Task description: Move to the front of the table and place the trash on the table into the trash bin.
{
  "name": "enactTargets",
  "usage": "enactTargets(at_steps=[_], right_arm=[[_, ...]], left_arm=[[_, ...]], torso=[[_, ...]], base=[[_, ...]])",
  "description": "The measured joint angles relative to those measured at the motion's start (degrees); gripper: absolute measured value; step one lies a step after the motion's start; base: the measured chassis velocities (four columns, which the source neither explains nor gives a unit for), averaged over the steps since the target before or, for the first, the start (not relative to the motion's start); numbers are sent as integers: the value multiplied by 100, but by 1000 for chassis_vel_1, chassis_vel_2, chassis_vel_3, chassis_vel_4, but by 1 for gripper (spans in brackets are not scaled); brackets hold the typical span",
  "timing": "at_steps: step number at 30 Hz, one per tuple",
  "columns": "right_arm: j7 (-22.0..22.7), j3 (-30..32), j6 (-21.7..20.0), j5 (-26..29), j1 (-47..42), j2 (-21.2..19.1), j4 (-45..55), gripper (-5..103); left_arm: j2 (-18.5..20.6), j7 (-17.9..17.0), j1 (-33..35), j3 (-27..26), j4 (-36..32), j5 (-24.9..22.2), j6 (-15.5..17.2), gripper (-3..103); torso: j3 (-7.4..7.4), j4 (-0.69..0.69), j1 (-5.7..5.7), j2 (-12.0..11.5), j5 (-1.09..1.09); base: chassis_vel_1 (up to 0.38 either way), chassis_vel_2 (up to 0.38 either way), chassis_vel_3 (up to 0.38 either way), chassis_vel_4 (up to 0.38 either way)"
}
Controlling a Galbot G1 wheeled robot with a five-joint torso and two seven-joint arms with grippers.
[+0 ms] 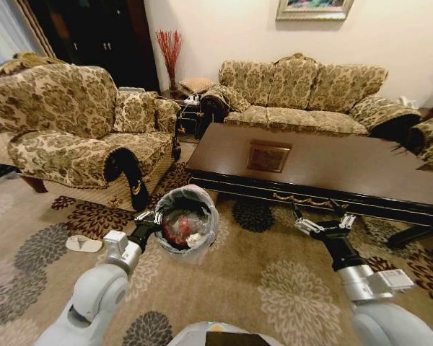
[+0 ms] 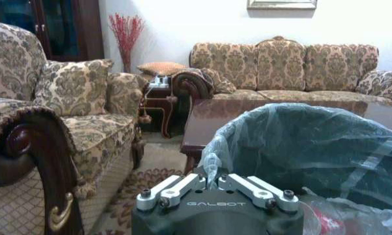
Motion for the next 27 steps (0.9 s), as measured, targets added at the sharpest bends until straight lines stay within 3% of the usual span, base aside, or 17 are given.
enactTargets(at_steps=[27], right_arm=[[1,0,-6,-1,0,0,0,100]], left_arm=[[0,0,0,0,1,0,1,4]], torso=[[9,0,6,15,0]], base=[[0,0,0,0]])
